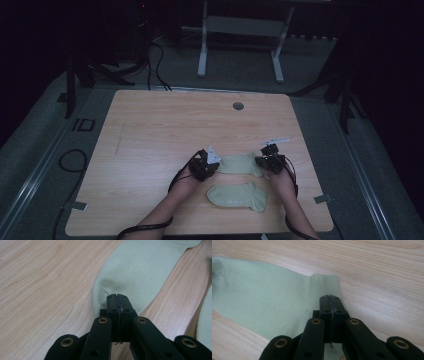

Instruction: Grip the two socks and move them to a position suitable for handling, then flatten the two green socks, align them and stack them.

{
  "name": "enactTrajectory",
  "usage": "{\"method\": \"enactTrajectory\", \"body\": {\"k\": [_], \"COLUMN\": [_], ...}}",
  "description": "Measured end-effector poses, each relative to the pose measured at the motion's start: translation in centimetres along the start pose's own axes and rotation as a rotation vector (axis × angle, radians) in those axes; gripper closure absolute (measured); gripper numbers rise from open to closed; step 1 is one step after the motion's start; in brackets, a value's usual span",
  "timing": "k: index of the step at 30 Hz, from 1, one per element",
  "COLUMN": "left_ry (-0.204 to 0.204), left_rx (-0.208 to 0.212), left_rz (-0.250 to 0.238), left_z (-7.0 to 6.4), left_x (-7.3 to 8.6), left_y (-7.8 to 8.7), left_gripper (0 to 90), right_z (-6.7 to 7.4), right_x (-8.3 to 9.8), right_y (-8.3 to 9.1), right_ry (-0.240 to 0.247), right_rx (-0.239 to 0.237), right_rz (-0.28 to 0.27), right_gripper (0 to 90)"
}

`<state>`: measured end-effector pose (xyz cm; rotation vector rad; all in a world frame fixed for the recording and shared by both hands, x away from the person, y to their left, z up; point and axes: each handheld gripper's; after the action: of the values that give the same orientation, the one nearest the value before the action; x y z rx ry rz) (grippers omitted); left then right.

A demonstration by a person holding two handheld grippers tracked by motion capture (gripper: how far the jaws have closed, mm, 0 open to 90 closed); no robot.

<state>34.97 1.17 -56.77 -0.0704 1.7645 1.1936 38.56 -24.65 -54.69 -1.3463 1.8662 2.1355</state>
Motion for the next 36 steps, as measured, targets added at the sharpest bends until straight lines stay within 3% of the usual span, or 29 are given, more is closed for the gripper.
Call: {"method": "enactTrajectory", "body": {"k": [12,15,18,20,24,29,36], "left_ry": [0.02,0.037,0.042,0.049,0.069,0.06,0.076], "left_rx": [0.001,0.011,0.021,0.027,0.052,0.073,0.134], "left_rz": [-0.008,-0.01,-0.018,-0.029,-0.025,-0.013,-0.008], "left_z": [-0.1,0.0,-0.2,-0.4,-0.6,-1.2,-1.9], "left_x": [0.1,0.1,-0.2,-0.4,-0.9,-0.7,0.8], "left_y": [0.0,0.0,0.4,0.9,2.0,3.9,6.2], "left_gripper": [87.3,82.6,71.9,60.8,51.1,47.0,44.8], "right_z": [0.0,0.1,0.3,0.3,0.5,0.9,2.0], "right_x": [0.1,0.2,0.1,0.0,0.0,0.4,2.0], "right_y": [0.2,0.3,0.8,1.2,2.1,3.5,5.6], "right_ry": [-0.005,-0.009,0.009,0.009,0.023,0.046,0.084], "right_rx": [0.004,-0.01,-0.017,-0.027,-0.046,-0.08,-0.117], "right_rz": [-0.004,-0.016,-0.027,-0.033,-0.05,-0.069,-0.095], "right_gripper": [87.0,82.4,77.9,75.0,67.8,60.6,60.0]}}
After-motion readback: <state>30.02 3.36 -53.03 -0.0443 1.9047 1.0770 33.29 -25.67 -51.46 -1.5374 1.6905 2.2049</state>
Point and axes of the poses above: each handheld gripper's, and its own axes: y roughly backward along the jaws, x roughly out of its underside, z roughly to its left, and after that the axes turned 12 degrees about y, right-handed
